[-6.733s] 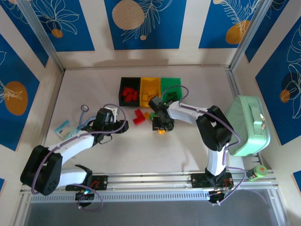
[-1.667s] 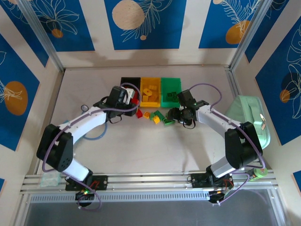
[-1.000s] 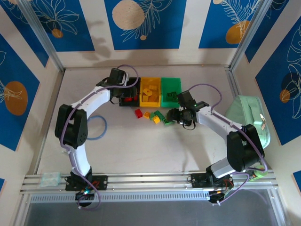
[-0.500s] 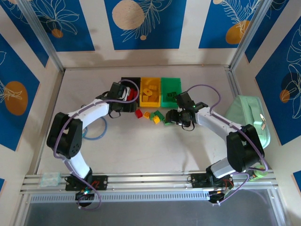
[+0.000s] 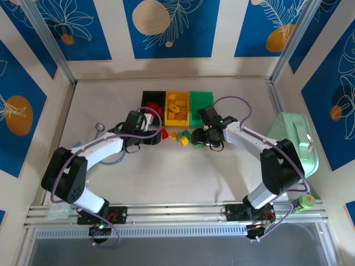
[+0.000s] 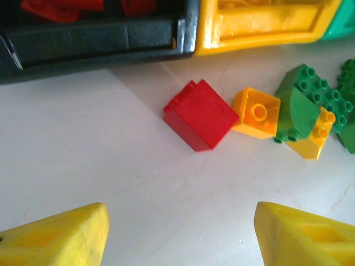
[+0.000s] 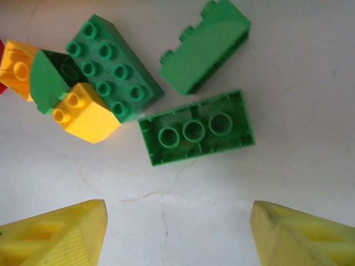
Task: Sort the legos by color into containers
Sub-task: Pick up the lego from the center of the table.
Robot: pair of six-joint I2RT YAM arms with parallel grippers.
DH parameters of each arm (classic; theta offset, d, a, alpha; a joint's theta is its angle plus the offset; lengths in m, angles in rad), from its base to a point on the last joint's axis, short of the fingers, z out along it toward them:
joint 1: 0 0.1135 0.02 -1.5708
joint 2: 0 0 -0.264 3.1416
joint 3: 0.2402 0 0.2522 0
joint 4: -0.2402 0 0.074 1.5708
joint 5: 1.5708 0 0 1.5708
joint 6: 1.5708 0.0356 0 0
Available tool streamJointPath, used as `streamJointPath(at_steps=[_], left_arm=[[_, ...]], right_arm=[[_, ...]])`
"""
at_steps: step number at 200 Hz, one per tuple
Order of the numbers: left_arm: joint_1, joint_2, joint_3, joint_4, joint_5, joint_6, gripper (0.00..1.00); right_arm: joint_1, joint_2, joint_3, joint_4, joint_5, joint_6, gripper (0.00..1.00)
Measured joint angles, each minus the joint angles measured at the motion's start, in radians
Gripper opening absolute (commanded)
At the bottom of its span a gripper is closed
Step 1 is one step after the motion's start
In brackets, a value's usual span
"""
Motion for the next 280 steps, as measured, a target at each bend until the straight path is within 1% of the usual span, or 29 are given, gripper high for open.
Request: streamJointPath(at_steps=[36,60,75,152,210,226,240,262,280], left_arm=[[-0.005,-0.088,-0.100,0.023,0.000,-0.015,0.69],[-0.005,-0.124,-0.133,0.025,-0.001,-0.021,0.69],[-0.005,-0.144,-0.150,0.026,-0.002,-0.021,0.69],[-0.005,-0.174,-0.192,0.029,-0.008,-0.022,0.69],[-0.005,-0.174,-0.193,0.030,-0.009,-0.021,0.69],[-0.005,-0.174,-0.196,0.033,-0.012,-0.021,0.68],[-0.005,-0.174,-0.199,0.036,-0.016,-0.021,0.68],[-0.005,-0.175,-0.200,0.036,-0.020,-0.021,0.69],[-0.005,-0.176,-0.200,0.041,-0.021,-0.021,0.68]], right_arm=[[0.000,0.107,0.110,-0.051,0.024,-0.008,0.72],[0.000,0.177,0.164,-0.085,0.043,-0.024,0.76],[0.000,0.210,0.185,-0.102,0.050,-0.046,0.76],[-0.015,0.268,0.219,-0.132,0.062,-0.172,0.76],[-0.015,0.336,0.248,-0.132,0.042,-0.211,0.74],[-0.015,0.337,0.248,-0.133,0.042,-0.211,0.71],[-0.015,0.338,0.245,-0.130,0.041,-0.209,0.67],[-0.012,0.338,0.229,-0.124,0.040,-0.204,0.51],[-0.005,0.338,0.213,-0.125,0.041,-0.193,0.43]])
